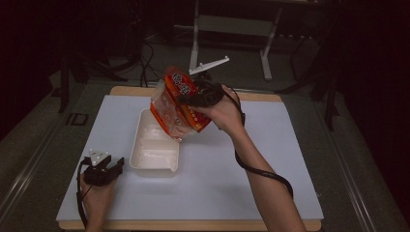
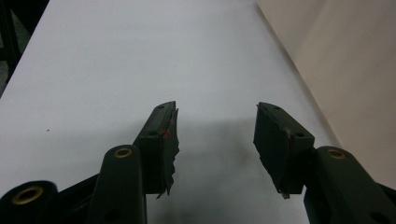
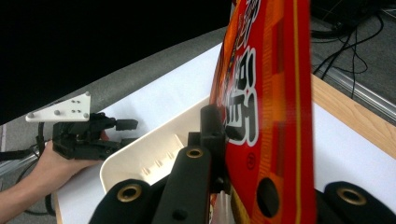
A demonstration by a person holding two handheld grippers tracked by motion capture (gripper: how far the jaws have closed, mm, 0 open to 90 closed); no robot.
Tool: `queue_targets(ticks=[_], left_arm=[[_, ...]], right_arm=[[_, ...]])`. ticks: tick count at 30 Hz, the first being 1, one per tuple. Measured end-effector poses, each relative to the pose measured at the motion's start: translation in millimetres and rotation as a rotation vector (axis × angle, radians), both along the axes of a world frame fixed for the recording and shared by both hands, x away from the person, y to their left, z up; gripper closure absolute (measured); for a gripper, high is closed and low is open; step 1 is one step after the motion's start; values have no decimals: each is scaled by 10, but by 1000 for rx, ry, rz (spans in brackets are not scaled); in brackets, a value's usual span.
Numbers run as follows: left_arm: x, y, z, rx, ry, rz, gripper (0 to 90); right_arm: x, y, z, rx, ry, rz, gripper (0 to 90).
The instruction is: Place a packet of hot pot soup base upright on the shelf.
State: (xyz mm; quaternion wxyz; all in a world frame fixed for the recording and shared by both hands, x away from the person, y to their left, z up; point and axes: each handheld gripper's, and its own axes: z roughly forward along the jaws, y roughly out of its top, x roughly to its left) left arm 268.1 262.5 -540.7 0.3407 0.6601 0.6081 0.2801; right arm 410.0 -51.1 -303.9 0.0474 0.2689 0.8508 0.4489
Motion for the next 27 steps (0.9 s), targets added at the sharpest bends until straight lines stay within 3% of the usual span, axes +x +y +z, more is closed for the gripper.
queue_targets(ticks=[3,7,20,22,27], left_arm=[[-1,2,1,-1,0,0,495],[0,5,1,-5,1,0,495],[5,16,0,-14,4,0,495],[5,19,1,-17,6,1,495],[5,19,1,-17,6,1,495]], right_arm=[[2,65,-2,-11,-13,-7,900],[29,148,-34,-37,3,-12,899],[163,540,-200,-214,60,-12,897],[170,608,-231,-252,41,-12,897],[179,714,-237,-294,23,-4,896]])
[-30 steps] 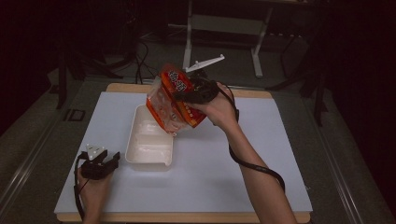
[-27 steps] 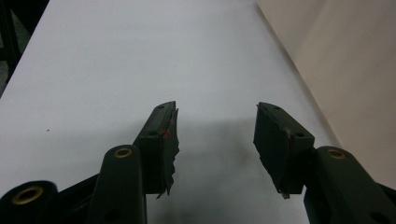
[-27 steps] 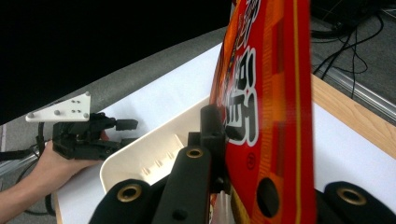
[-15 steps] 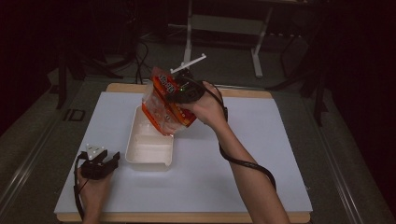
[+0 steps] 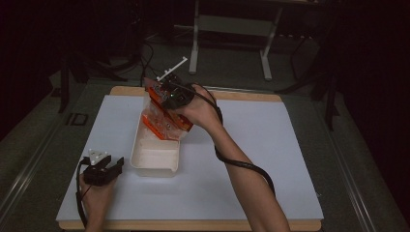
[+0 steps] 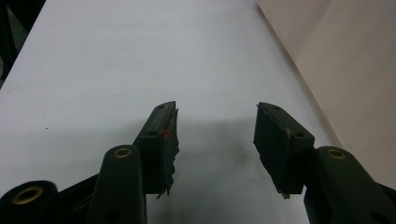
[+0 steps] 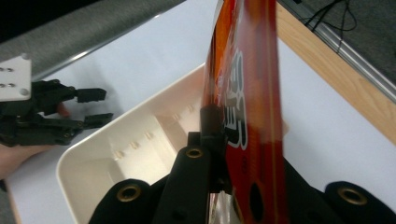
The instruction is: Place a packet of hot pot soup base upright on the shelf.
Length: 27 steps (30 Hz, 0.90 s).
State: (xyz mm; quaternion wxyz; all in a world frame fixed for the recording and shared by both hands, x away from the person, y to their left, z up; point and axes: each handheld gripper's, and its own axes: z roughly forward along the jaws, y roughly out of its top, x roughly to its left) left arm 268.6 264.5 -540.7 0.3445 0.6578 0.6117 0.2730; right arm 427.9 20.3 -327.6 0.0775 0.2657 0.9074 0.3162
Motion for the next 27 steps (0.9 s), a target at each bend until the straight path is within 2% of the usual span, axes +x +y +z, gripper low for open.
queue_targets(ticks=[4,9,13,27], left_arm=[[-1,-2,0,1,-1,0,494],[2,-3,-1,1,0,-2,494],[3,0,-1,0,3,-1,495],[-1,13,1,-10,0,-2,494]], right_arm=[[30,31,-1,-21,-23,2,894],[83,49,-57,1,-51,2,885],[104,105,-100,-4,-70,2,882],[196,347,-279,-14,-52,-23,882]])
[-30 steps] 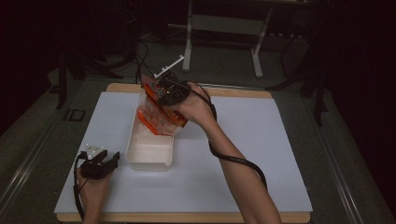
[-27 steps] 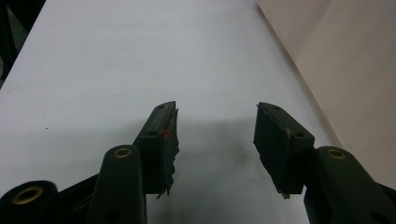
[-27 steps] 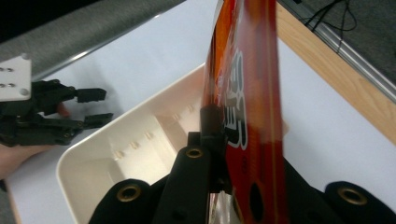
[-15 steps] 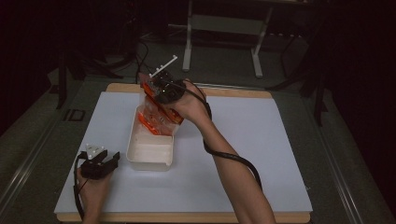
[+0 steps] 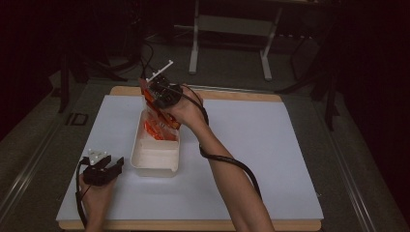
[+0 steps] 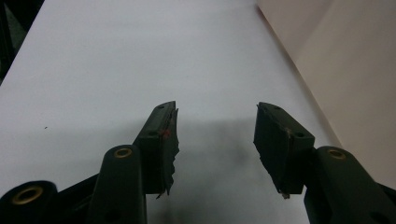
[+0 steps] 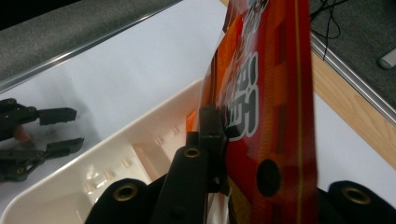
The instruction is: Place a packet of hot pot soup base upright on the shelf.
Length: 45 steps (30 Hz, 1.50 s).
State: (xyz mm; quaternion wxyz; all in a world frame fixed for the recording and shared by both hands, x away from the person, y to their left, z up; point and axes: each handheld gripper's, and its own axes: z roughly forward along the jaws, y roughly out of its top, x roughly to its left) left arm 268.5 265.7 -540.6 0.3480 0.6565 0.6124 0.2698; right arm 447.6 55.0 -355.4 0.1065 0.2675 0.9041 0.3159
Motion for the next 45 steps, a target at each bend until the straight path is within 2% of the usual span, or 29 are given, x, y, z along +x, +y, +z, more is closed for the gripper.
queue_targets(ticks=[4,10,11,12,13,14,17,19,21,26,29,30,31,33,35,40,41,42,43,44,45], left_arm=[[-2,-2,0,0,-3,1,494],[-3,-2,-1,-2,-4,2,491],[-4,-2,0,0,-4,0,491],[-4,-2,0,0,-4,0,491],[-2,-1,-1,-2,-2,1,491],[-2,-1,-1,-2,-2,1,491],[-1,-2,1,2,0,-1,491],[-1,-2,1,2,0,-1,491],[0,-3,1,3,2,-2,491],[1,-8,-1,6,1,-1,491],[1,-9,-1,7,3,0,491],[1,-9,-1,7,3,0,491],[2,-10,-1,8,3,0,491],[2,-12,-1,9,3,0,491],[2,-13,-2,11,2,0,491],[2,-14,-1,11,2,0,491],[3,-15,-2,12,2,-1,491],[3,-15,-2,12,2,-1,491],[1,-15,1,14,2,-3,491],[1,-15,1,14,2,-3,491],[1,-15,0,14,3,-3,491]], right_arm=[[21,57,-64,10,14,-18,884],[20,55,-76,1,6,-27,863],[2,53,-73,-11,-19,-19,787],[2,53,-73,-11,-19,-19,787],[-16,42,-71,-11,-46,-13,739],[-16,42,-71,-11,-46,-13,739],[-48,14,-63,-6,-78,-6,629],[-67,-7,-44,-4,-91,-2,599],[-77,-29,-21,4,-83,2,580],[-139,-118,90,50,-89,-3,553],[-209,-210,185,117,-87,3,550],[-209,-210,185,117,-87,3,550],[-240,-257,222,155,-83,2,550],[-250,-275,234,170,-79,2,550],[-291,-343,269,227,-71,7,549],[-354,-437,304,274,-86,13,554],[-381,-493,317,300,-87,12,563],[-381,-493,317,300,-87,12,563],[-405,-558,326,329,-87,11,573],[-405,-558,326,329,-87,11,573],[-433,-629,337,365,-87,12,578]])
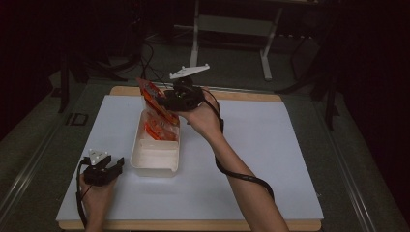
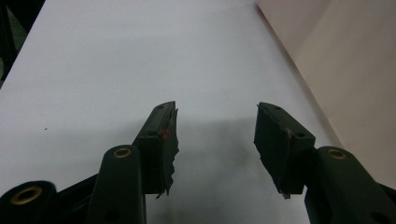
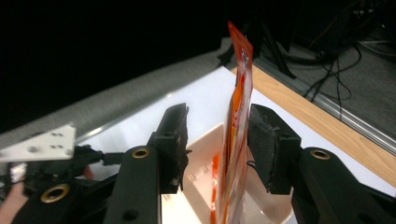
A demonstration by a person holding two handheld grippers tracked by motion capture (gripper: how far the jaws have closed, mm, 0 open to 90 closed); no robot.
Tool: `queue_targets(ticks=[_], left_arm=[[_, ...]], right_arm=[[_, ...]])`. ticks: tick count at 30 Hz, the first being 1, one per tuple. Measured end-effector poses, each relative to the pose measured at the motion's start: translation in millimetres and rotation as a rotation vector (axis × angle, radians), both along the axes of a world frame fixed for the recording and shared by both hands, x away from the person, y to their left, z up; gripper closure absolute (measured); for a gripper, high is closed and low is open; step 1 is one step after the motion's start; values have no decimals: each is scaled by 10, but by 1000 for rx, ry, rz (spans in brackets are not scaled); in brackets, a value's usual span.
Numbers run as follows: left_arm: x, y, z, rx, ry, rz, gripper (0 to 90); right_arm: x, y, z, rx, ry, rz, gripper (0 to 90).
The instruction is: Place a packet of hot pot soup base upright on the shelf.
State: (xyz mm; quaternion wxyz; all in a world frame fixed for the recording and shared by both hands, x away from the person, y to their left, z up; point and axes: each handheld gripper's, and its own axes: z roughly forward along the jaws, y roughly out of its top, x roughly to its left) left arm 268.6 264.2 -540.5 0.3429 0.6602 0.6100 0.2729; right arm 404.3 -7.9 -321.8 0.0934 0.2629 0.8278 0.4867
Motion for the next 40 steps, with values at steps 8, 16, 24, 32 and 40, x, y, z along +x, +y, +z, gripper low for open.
queue_targets(ticks=[8,16,24,32,40], left_arm=[[-2,-5,0,5,-1,0,491],[-2,-6,-1,3,-3,2,491],[-3,-8,-1,3,-4,3,491],[-4,-13,-3,9,-4,3,491],[-1,-14,-3,9,-3,3,491]], right_arm=[[-131,-269,20,95,6,19,659],[-280,-432,17,81,-37,19,794],[-404,-586,-45,60,-82,-7,898],[-434,-774,-297,55,-56,-28,897],[-356,-1070,-817,-23,2,-111,798]])
